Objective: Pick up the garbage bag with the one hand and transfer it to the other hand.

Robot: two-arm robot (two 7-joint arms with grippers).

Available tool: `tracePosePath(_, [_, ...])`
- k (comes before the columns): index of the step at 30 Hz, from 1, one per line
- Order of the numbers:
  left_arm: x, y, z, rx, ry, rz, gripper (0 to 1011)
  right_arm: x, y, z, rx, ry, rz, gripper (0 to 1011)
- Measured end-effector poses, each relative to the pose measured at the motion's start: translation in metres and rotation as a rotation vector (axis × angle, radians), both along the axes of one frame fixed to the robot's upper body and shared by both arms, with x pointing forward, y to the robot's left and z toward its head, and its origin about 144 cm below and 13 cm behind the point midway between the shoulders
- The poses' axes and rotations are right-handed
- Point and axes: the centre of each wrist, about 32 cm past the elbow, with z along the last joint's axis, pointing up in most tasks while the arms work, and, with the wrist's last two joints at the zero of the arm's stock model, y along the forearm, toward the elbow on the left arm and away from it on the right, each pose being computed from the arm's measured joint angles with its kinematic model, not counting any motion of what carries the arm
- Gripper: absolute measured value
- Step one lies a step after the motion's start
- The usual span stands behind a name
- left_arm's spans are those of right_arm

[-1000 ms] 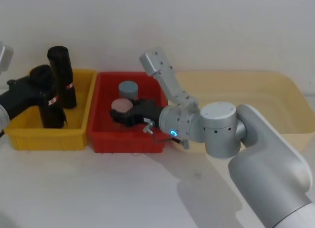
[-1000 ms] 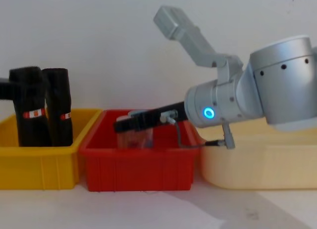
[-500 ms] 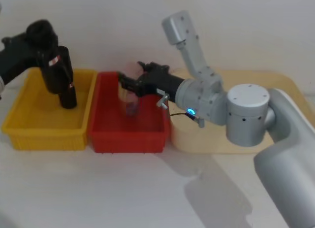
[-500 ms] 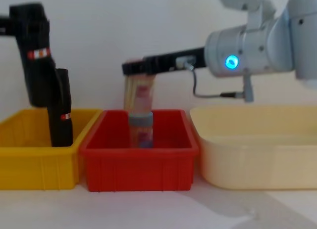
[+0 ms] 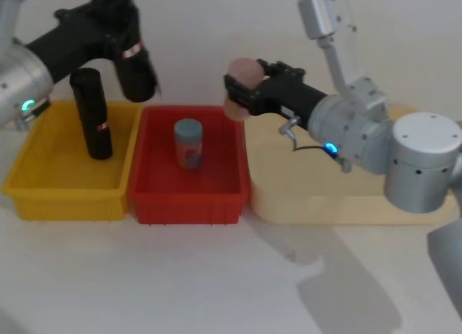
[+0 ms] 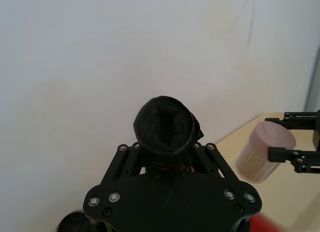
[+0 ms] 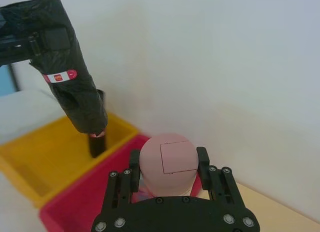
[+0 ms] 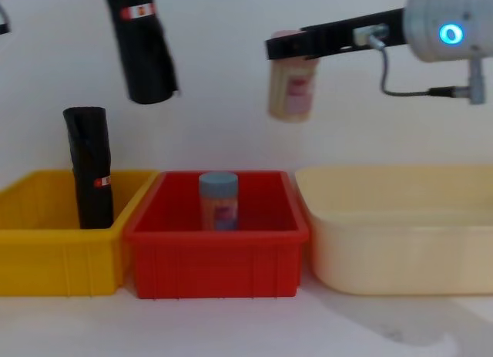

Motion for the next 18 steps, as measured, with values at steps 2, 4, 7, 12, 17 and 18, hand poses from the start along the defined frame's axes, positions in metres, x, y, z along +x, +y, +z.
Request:
tracePosePath(2, [0.007, -0.011, 0.001, -0.004, 0.005, -0.03, 345, -0.004, -0.008, 0.002, -0.005, -0.008, -0.031, 650])
tracePosePath(4, [0.014, -0.022, 0.003, -0.006, 0.009, -0.058, 345, -0.007, -0.015, 0.004, -0.011, -0.011, -0.061, 650])
tracePosePath(7, [0.024, -0.039, 0.004, -0.011, 0.016, -0.1, 345, -0.011, -0.025, 0.005, -0.021, -0.01, -0.106, 650])
tracePosePath(12, [0.041, -0.066, 0.003, -0.012, 0.032, -0.156, 345, -0.014, -0.04, 0.005, -0.037, -0.007, -0.178, 650])
tracePosePath(17, [0.06, -0.096, -0.001, -0.01, 0.055, -0.216, 345, -0.013, -0.054, 0.003, -0.051, 0.003, -0.244, 650])
tracePosePath(18, [0.062, -0.1, -0.001, -0.009, 0.058, -0.223, 345, -0.013, -0.059, 0.001, -0.056, 0.008, -0.264, 650])
